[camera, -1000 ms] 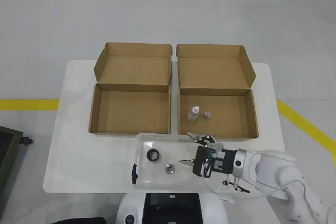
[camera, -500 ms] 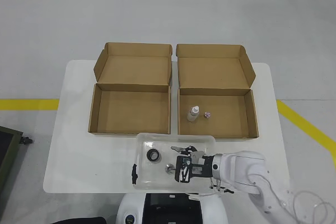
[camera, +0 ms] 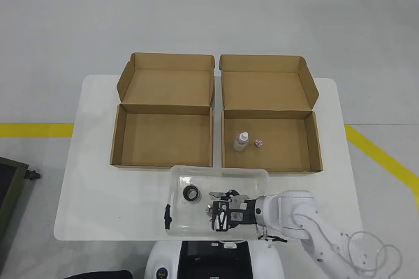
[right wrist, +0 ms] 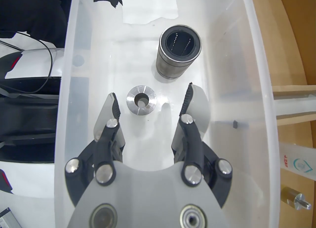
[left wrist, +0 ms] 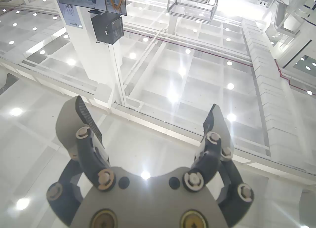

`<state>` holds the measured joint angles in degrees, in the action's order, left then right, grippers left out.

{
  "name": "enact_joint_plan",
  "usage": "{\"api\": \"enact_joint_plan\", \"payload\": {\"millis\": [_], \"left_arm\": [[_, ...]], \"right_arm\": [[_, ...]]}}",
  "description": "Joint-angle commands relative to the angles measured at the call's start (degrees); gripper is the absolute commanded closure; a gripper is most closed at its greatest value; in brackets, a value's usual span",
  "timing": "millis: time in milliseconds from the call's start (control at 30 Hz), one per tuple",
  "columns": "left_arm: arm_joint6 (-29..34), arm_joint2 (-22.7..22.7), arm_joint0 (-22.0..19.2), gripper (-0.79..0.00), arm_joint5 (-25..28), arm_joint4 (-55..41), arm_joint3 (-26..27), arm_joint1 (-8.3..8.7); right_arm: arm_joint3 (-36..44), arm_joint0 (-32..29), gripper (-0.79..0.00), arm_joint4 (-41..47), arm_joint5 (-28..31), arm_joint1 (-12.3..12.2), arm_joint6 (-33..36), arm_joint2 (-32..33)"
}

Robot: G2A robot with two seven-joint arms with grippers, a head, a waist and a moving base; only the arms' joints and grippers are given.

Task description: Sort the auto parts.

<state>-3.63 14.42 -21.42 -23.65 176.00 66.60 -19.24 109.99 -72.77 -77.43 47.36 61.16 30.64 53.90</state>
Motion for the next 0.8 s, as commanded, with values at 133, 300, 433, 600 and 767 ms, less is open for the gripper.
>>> {"api": "enact_joint_plan", "payload": {"millis": [133,300,433,600,767], "left_arm": [[0.0,0.0,0.0,-0.785,0.0,0.0,0.0,0.0],[0.0,0.0,0.0,-0.785,0.0,0.0,0.0,0.0],[0.0,0.0,0.0,-0.785,0.0,0.0,0.0,0.0],[0.0,0.0,0.0,-0.785,0.0,0.0,0.0,0.0],[0.0,0.0,0.0,-0.785,0.0,0.0,0.0,0.0]], "right_arm": [[-2.72,1.66,-0.477,-0.15,-0.33,0.51,-0.21,-2.41],[-5.23,2.91,-0.434,-0.3,-1.02,0.95,-0.94,-4.09],[-6.53,3.52,-0.36,-0.38,-1.27,1.18,-1.49,-4.93],[-7.08,4.02,-0.077,-0.44,-1.27,1.28,-1.91,-5.32],[-5.18,3.9,0.0,0.17,-0.66,1.04,-1.46,-4.6]]}}
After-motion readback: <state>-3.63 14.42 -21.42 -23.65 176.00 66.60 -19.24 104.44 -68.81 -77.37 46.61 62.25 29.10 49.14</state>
